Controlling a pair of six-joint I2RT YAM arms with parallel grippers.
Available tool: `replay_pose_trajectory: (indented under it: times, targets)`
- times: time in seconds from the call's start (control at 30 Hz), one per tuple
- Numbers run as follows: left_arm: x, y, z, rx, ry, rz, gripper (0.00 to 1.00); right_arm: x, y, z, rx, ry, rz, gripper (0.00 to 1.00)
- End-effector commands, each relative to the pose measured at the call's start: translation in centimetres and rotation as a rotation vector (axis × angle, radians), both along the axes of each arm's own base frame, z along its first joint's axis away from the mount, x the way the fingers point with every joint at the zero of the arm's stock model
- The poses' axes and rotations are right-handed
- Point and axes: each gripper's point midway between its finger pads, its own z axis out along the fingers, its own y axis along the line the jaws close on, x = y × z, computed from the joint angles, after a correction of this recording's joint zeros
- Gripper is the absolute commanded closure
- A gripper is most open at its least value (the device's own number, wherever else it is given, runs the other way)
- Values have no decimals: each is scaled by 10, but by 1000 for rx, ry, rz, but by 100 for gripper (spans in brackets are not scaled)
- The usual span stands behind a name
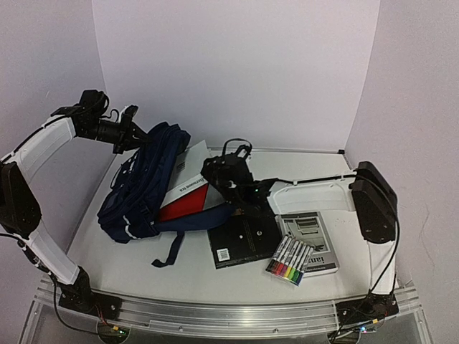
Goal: Pack the student bag
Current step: Place the book in the student bag.
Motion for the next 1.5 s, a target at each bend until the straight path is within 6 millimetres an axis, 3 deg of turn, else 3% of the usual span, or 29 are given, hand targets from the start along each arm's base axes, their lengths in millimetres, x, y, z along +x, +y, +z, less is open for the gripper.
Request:
replay_pose_trajectory:
  times: [0.0,0.07,0.13,0.23,0.37,0.47,0.83,1.07,1.17,1.33,1.47]
  targets:
    - [-15,-12,73,-132,-253,-118,100,-2,41,-19,1,1,33,34]
    - [-14,-11,73,-129,-257,-109,100,-9,61,-27,-16,18,104,24]
    - [-13,-9,74,-124,-259,-97,100,-15,60,-31,-52,20,122,15]
    - [-12,-7,74,-124,-257,-90,100,-18,33,-31,-130,5,86,2]
    - [-12,-7,74,-126,-257,-90,100,-15,15,-26,-205,2,144,2]
    - [-13,-6,74,-125,-257,-87,100,-19,24,-30,-261,7,249,4]
    - [-14,-4,71,-118,-240,-86,100,-45,88,-46,-227,21,593,31]
    - [-13,-5,67,-121,-222,-94,100,-48,119,-68,-186,48,691,44]
    - [-12,-5,63,-122,-214,-96,100,-50,136,-68,-162,31,738,51]
    - [-10,-5,54,-119,-192,-91,100,-56,161,-57,-139,-29,803,53]
    - [-6,-1,47,-85,-199,-60,100,-50,153,-54,-171,-42,759,48]
